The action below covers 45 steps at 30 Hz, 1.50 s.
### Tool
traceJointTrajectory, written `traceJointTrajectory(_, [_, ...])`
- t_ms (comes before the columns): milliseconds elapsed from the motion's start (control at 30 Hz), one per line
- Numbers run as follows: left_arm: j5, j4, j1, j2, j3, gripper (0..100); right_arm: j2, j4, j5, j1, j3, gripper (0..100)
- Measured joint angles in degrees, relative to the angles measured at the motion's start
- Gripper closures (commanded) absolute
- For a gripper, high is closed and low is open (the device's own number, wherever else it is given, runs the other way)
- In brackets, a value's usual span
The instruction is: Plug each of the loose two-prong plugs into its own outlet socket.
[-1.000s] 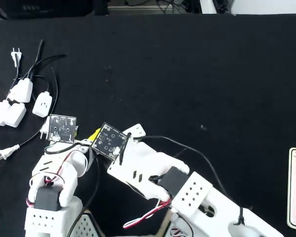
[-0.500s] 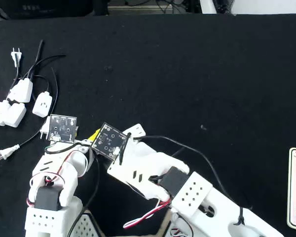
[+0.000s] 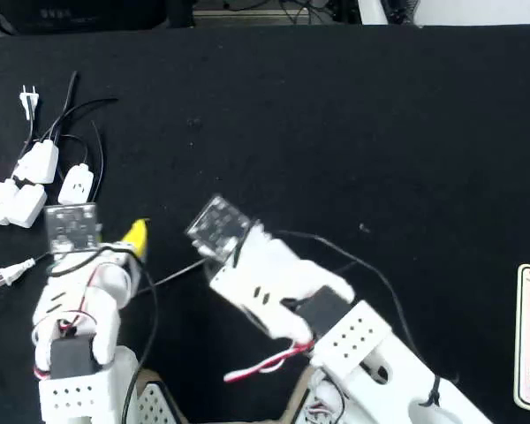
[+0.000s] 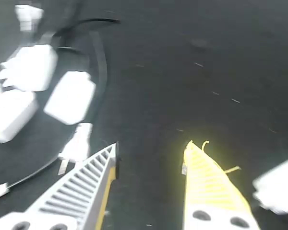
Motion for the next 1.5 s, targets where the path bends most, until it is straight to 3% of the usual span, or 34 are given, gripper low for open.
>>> traceJointTrajectory(267, [-4.4, 1.7, -7.1, -0.3, 1.7, 77, 13.5, 10.5, 3.1, 8.7, -12.2, 98.8])
traceJointTrajectory(633, [-4.9, 1.7, -7.3, -0.1, 5.8, 77, 51.4, 43.6, 3.3, 13.3, -52.9, 98.8])
traceJointTrajectory(767, [-4.9, 1.7, -7.3, -0.1, 5.8, 77, 62.3, 51.2, 3.3, 13.3, -64.7, 98.8])
traceJointTrajectory(1500, [-4.9, 1.7, -7.3, -0.1, 5.8, 77, 84.9, 56.7, -0.8, 13.4, -88.9, 98.8])
